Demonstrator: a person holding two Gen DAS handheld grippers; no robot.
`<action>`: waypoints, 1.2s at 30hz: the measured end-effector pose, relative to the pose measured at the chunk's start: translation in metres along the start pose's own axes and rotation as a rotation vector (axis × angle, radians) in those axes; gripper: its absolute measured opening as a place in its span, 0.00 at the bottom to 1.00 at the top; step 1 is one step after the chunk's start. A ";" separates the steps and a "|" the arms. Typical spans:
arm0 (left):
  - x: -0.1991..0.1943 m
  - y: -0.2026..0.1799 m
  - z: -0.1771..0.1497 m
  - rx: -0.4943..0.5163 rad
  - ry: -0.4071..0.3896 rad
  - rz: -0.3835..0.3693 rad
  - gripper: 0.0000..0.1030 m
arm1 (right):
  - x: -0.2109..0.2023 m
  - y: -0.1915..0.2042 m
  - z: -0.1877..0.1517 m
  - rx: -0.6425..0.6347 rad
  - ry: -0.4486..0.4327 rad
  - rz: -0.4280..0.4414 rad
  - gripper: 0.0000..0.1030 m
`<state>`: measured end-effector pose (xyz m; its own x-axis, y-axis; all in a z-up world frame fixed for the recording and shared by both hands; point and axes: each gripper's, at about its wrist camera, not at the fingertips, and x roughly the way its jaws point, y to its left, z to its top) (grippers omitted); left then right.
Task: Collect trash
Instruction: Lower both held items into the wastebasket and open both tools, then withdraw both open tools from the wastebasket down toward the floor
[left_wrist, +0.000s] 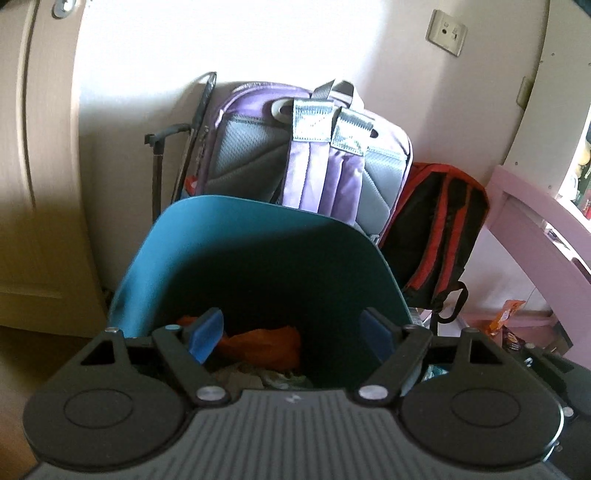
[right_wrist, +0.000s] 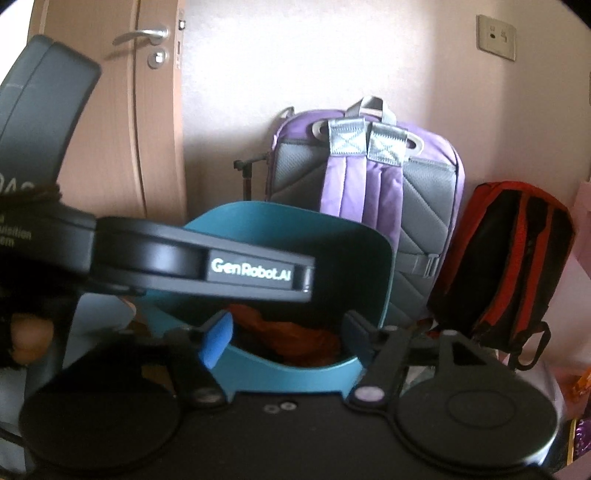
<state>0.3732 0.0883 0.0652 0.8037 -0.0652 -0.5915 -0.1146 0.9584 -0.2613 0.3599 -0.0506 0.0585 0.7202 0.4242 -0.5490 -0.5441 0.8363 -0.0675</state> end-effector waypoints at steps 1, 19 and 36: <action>-0.006 0.000 -0.001 0.000 -0.002 -0.001 0.80 | -0.006 0.002 -0.001 -0.004 -0.005 -0.003 0.73; -0.103 0.007 -0.052 0.020 -0.015 -0.004 0.91 | -0.086 0.039 -0.027 -0.065 -0.038 0.012 0.93; -0.100 0.066 -0.152 0.042 0.080 0.065 0.98 | -0.077 0.073 -0.099 -0.076 0.089 0.153 0.95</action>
<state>0.1970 0.1161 -0.0089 0.7462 -0.0226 -0.6654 -0.1393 0.9720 -0.1893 0.2225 -0.0567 0.0133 0.5874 0.5090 -0.6292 -0.6777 0.7343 -0.0386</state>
